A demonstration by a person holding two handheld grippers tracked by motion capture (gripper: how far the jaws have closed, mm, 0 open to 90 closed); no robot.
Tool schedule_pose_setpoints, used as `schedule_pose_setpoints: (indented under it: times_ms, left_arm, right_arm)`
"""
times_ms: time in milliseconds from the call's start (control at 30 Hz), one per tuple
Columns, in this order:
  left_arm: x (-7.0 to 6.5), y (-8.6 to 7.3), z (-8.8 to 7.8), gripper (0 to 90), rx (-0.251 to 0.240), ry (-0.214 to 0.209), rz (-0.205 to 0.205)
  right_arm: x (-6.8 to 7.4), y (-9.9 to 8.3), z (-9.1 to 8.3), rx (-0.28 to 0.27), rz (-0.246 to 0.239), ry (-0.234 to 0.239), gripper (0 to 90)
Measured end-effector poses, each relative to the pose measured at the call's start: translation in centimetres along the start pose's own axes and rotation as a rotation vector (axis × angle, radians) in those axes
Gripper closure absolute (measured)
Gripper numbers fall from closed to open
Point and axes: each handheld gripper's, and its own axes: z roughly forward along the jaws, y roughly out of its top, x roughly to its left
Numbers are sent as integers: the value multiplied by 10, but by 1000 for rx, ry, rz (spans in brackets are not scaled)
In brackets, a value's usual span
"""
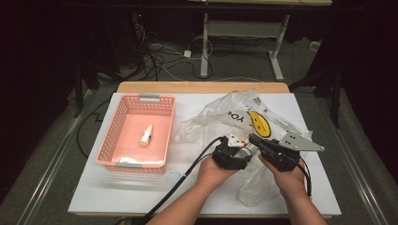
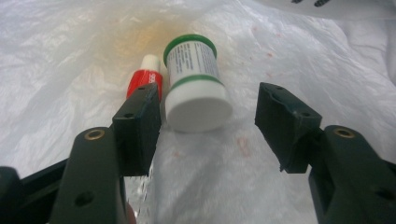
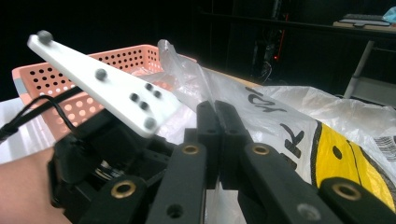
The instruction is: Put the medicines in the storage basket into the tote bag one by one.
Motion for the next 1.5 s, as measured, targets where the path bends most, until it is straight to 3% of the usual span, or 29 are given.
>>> schedule_pose_setpoints:
  times_ms: [367,567,767,867,967,1100,1300,1367,1500]
  left_arm:
    - [7,-24,-37,365,-11,-34,-4]
    - [6,-37,-63,314,-28,-31,6]
    - [5,-50,-83,180,-22,-19,0]
    - [6,-57,-92,148,-35,18,17]
    - [9,-61,-95,103,-40,27,-6]
    - [13,-68,-98,10,-61,8,-32]
    - [16,-70,-106,0,-34,8,-45]
    - [18,-67,-111,0,-40,12,-65]
    - [17,-64,-120,0,-51,16,-53]
  right_arm:
    - [0,-1,0,6,1,-1,900]
    - [0,-2,1,9,4,1,900]
    - [0,-3,2,12,7,-3,900]
    - [0,-3,2,12,9,-3,900]
    - [1,-3,2,12,-3,-4,900]
    - [1,-3,1,14,2,-5,900]
    - [-1,-3,1,9,2,-5,900]
    - [-1,-2,0,8,3,-5,900]
    - [0,-2,-1,7,1,-4,900]
